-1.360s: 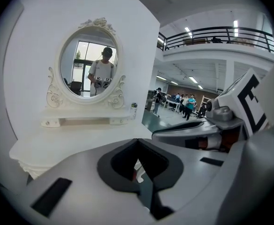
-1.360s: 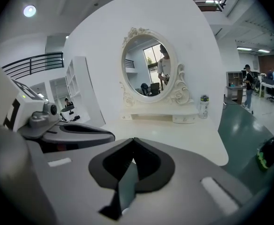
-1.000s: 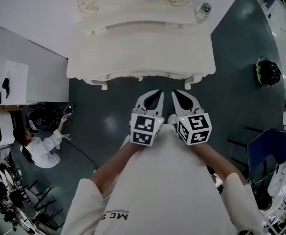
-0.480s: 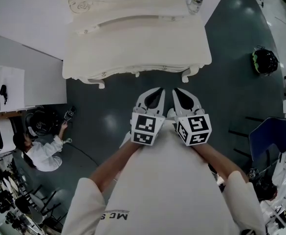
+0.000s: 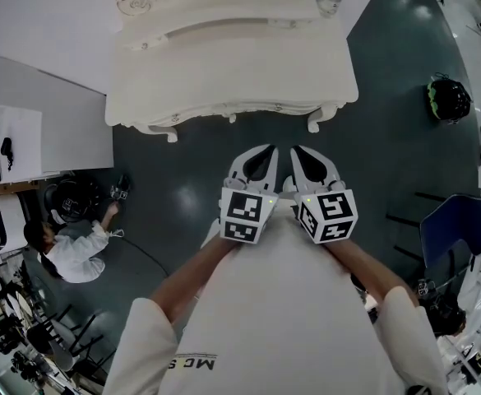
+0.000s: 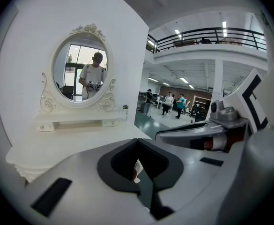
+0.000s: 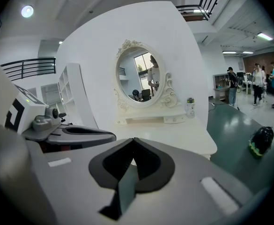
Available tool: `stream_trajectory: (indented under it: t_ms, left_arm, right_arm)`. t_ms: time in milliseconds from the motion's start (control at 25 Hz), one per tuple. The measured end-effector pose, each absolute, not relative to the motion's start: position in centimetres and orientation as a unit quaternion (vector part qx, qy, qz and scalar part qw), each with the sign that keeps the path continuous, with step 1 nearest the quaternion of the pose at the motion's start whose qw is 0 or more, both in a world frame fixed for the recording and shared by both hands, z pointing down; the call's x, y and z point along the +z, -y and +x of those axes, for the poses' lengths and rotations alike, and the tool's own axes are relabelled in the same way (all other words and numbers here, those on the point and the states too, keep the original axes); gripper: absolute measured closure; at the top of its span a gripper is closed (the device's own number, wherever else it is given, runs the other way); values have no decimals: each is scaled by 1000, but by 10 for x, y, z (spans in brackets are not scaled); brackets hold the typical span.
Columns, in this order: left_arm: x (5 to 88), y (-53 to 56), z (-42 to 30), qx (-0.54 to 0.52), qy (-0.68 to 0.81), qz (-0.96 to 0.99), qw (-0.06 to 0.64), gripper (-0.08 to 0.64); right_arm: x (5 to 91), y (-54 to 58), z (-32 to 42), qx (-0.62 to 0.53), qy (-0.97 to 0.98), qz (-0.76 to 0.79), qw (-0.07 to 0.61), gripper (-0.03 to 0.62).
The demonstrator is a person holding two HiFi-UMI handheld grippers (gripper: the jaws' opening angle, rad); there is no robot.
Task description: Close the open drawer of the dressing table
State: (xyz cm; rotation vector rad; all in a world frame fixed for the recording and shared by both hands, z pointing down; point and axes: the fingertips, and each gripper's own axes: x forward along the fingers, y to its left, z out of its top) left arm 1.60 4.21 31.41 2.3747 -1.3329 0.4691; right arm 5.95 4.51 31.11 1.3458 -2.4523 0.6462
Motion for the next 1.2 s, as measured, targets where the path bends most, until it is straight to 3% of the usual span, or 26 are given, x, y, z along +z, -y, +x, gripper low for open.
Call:
stream_trajectory:
  t_ms: [1200]
  left_arm:
    - [319,-42,16,166,485,835,200,551]
  right_arm:
    - [320,-51,58,231,851,446,152,592]
